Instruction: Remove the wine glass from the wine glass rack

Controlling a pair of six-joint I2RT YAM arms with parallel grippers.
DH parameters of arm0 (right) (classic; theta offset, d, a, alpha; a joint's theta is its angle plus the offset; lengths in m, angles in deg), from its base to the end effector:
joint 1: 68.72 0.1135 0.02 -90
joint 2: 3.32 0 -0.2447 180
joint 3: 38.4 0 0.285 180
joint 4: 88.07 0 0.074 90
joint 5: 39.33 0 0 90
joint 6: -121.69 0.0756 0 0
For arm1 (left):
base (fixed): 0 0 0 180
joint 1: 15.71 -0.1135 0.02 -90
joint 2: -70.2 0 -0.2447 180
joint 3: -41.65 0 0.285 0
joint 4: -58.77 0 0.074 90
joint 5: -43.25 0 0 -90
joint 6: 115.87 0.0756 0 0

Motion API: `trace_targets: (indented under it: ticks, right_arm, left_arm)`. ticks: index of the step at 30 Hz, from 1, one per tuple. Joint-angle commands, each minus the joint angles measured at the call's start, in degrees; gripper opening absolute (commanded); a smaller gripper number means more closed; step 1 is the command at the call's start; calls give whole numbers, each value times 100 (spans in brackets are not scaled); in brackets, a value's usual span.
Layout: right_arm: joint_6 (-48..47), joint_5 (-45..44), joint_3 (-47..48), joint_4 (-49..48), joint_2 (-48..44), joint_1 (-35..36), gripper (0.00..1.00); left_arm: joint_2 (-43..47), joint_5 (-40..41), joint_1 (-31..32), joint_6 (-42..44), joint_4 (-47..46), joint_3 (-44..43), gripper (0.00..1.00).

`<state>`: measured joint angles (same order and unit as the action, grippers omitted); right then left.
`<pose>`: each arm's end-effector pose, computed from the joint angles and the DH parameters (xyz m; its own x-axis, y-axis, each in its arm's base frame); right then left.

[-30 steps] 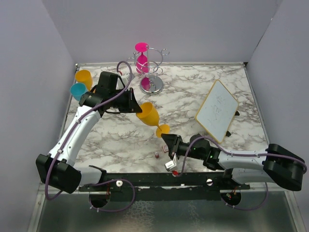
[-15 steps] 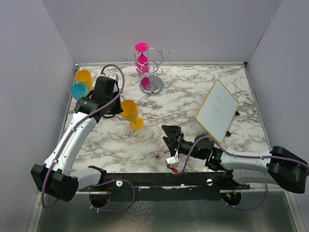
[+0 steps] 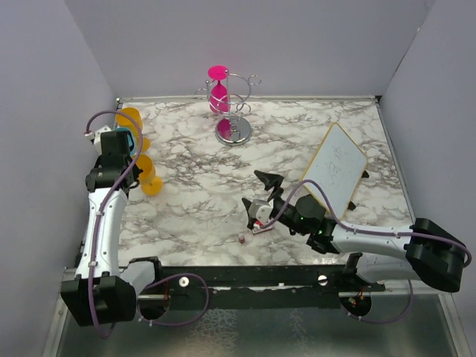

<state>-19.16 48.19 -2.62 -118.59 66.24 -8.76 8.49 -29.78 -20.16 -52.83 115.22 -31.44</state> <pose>0.1634 0.2760 0.1758 0.6360 -0.4479 -0.6284 -0.5545 0.3012 -0.7758 0.2842 0.0442 0.2816 -0.5023 -0.4740 -0.7232 -0.5693 0.8108 -0.1360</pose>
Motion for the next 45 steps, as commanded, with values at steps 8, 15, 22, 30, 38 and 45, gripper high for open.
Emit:
trace_targets:
  ticks: [8,15,22,30,38,45]
  right_arm:
    - [2511,-1342,1121,636,-80,-456,100]
    - [2681,-895,1309,1093,65,-477,100]
    - [2668,-988,1285,1088,46,-494,100]
    - [2656,-948,1251,1012,51,-503,100]
    - [2663,-908,1242,1018,40,-507,100]
    - [2670,-873,1251,1011,100,-512,100]
  left_arm:
    - [-503,747,-1121,-897,-496,-213,0]
    - [-840,718,-1380,-1116,-489,-419,0]
    - [-1046,690,-1478,-1158,-724,-467,0]
    - [-1247,654,-1502,-1223,-853,-421,0]
    - [-1449,729,-1555,-1268,-876,-428,0]
    - [-1481,758,-1568,-1268,-887,-402,8]
